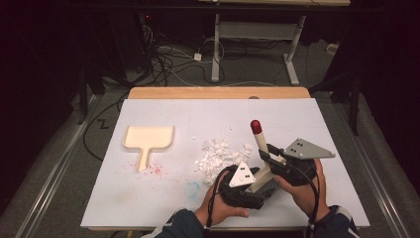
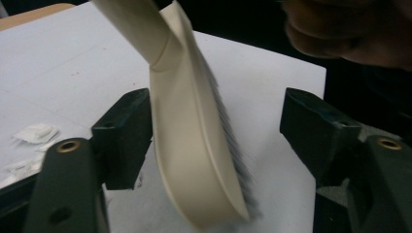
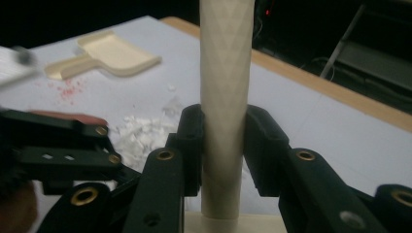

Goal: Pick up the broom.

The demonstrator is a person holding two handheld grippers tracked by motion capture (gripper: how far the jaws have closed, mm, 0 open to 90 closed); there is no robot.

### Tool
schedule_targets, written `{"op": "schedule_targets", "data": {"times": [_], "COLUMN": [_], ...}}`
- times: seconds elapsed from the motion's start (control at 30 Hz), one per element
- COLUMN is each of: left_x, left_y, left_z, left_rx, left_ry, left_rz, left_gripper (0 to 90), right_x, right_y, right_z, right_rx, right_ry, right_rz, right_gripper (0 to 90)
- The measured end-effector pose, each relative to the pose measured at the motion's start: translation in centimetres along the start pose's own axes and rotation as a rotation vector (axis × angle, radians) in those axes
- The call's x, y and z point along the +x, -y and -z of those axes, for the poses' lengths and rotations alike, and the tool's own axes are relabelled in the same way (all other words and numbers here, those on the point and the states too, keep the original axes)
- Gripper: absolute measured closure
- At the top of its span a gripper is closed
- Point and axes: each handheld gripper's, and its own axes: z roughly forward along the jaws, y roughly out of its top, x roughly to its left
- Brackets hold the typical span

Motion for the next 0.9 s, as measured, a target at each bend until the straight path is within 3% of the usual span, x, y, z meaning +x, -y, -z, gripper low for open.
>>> {"op": "schedule_targets", "data": {"times": [0.03,0.07,0.13,0.2,0.33,0.37,0.43,0.5,0.7,0.77,0.8,0.83,0.87,0.9], "left_x": [0.0,0.3,0.6,1.0,1.8,2.3,2.4,2.4,3.4,3.8,4.0,4.2,4.4,4.4], "left_y": [0.0,0.1,0.3,0.3,0.3,0.2,0.1,-0.1,-0.2,-0.1,0.0,0.1,0.2,0.2], "left_z": [0.0,0.0,0.0,0.3,1.1,1.6,1.9,2.6,4.0,4.5,4.8,5.2,5.8,5.8], "left_rx": [0.0,-0.001,-0.005,-0.006,-0.012,-0.014,-0.01,0.011,0.05,0.066,0.07,0.075,0.095,0.095], "left_ry": [0.0,0.006,0.003,0.019,0.025,0.051,0.051,0.038,0.069,0.089,0.102,0.117,0.126,0.126], "left_rz": [0.0,0.026,0.056,0.063,0.071,0.078,0.069,0.035,-0.006,-0.026,-0.04,-0.054,-0.076,-0.076], "left_gripper": [32.2,32.2,41.0,50.5,61.3,64.0,64.4,64.4,64.6,64.6,64.6,64.6,64.6,64.6], "right_x": [0.0,0.3,0.9,1.1,1.0,0.8,0.7,0.5,-0.1,-0.5,-0.7,-0.7,-1.3,-1.3], "right_y": [0.0,-0.2,-0.5,-0.6,-0.8,-0.9,-1.0,-1.0,-1.1,-0.9,-0.8,-0.8,-0.3,-0.3], "right_z": [0.0,0.1,0.6,0.8,1.2,1.4,1.5,1.7,2.2,2.5,2.3,2.3,1.6,1.6], "right_rx": [0.0,0.008,-0.019,-0.035,-0.05,-0.063,-0.068,-0.076,-0.079,-0.085,-0.06,-0.06,-0.019,-0.019], "right_ry": [0.0,-0.013,-0.027,-0.037,-0.051,-0.058,-0.07,-0.088,-0.146,-0.217,-0.259,-0.259,-0.33,-0.33], "right_rz": [0.0,0.014,0.019,0.012,0.007,0.007,0.002,-0.001,0.034,0.101,0.134,0.134,0.141,0.141], "right_gripper": [72.0,72.0,71.9,71.9,71.6,71.0,70.6,69.2,57.5,50.2,45.4,45.4,40.8,40.8]}}
